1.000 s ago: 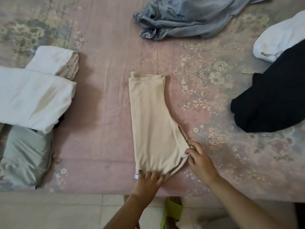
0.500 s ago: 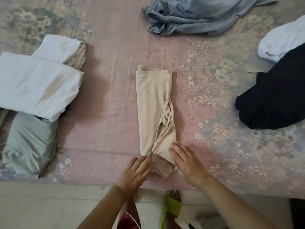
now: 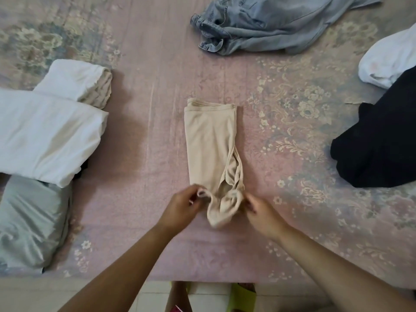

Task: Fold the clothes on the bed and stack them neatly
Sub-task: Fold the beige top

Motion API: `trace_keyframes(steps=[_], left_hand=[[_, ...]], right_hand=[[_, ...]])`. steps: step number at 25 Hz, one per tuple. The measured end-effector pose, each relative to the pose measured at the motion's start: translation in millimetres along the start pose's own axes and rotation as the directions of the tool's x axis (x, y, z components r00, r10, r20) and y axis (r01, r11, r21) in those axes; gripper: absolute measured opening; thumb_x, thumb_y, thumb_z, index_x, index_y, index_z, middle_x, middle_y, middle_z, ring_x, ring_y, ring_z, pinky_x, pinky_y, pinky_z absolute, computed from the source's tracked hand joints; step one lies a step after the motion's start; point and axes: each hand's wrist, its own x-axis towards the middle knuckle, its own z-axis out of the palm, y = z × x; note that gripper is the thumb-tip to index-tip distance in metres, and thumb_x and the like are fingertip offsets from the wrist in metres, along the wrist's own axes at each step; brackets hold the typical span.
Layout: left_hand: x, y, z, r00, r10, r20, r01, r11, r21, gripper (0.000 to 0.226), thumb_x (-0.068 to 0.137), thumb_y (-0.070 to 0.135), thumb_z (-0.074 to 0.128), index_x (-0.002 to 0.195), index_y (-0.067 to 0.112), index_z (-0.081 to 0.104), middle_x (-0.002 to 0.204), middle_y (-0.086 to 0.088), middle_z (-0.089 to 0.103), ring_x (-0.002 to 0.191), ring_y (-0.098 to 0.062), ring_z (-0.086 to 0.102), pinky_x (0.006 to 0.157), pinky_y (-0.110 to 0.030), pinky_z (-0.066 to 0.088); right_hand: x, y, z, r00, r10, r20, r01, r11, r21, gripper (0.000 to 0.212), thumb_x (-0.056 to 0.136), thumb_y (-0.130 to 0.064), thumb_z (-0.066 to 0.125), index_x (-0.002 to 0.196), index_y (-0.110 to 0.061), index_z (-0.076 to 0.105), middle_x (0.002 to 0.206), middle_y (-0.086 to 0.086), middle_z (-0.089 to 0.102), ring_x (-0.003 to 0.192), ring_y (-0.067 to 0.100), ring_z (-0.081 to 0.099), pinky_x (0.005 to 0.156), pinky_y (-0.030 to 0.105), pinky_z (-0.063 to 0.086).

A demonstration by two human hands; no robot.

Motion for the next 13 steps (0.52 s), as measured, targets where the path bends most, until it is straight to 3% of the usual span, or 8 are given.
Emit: trace_keyframes(steps=[2, 4, 7, 10, 13], left_hand=[[31.9, 11.8, -6.5, 0.941, -0.311, -0.135, 0.256, 0.913, -0.319, 0.022, 0.103, 0.024, 0.058, 0.122, 0.014, 0.062, 0.104, -0.005, 0.071, 0.095, -0.021, 0.065, 0.085, -0.037, 0.052], [44.4, 21.5, 0.1, 0.867, -0.472, -0.161, 0.34, 0.796, -0.501, 0.034, 0.107, 0.035, 0.047, 0.121, 0.008, 0.062, 0.107, -0.009, 0.068, 0.096, -0.021, 0.062, 0.087, -0.035, 0.049], [37.8, 21.7, 20.1, 0.84, -0.443, -0.312, 0.333, 0.876, -0.348, 0.027, 0.103, 0.026, 0.057, 0.114, 0.004, 0.066, 0.106, -0.007, 0.069, 0.1, -0.021, 0.063, 0.088, -0.033, 0.05], [23.2, 22.2, 29.9, 0.779, -0.422, -0.464, 0.343, 0.906, -0.248, 0.021, 0.102, 0.028, 0.058, 0.108, 0.008, 0.064, 0.096, -0.005, 0.068, 0.09, -0.021, 0.063, 0.081, -0.035, 0.05], [3.0, 16.2, 40.0, 0.77, -0.437, -0.465, 0.39, 0.899, -0.2, 0.019, 0.105, 0.024, 0.051, 0.095, 0.009, 0.055, 0.082, -0.01, 0.061, 0.075, -0.027, 0.057, 0.066, -0.039, 0.045]], right_hand=[[21.6, -8.3, -8.3, 0.944, 0.293, -0.152, -0.214, 0.894, 0.393, 0.033, 0.103, -0.02, 0.059, 0.134, -0.009, 0.057, 0.123, 0.004, 0.068, 0.113, 0.017, 0.063, 0.094, 0.029, 0.051], [34.3, -13.5, -8.2, 0.879, 0.421, -0.222, -0.238, 0.792, 0.562, 0.039, 0.1, -0.018, 0.064, 0.134, -0.002, 0.053, 0.122, 0.011, 0.066, 0.108, 0.017, 0.062, 0.084, 0.019, 0.05], [39.9, -18.7, 1.4, 0.832, 0.48, -0.279, -0.19, 0.718, 0.67, 0.034, 0.097, -0.002, 0.064, 0.128, 0.006, 0.053, 0.115, 0.023, 0.066, 0.098, 0.019, 0.059, 0.077, 0.019, 0.047], [34.5, -19.2, 9.7, 0.802, 0.479, -0.357, -0.167, 0.754, 0.635, 0.021, 0.099, -0.006, 0.062, 0.118, 0.002, 0.057, 0.111, 0.021, 0.067, 0.097, 0.018, 0.059, 0.081, 0.024, 0.047], [23.7, -12.0, 18.7, 0.798, 0.474, -0.373, -0.226, 0.807, 0.545, 0.015, 0.1, -0.013, 0.062, 0.112, -0.006, 0.056, 0.099, 0.012, 0.067, 0.092, 0.023, 0.061, 0.077, 0.03, 0.046]])
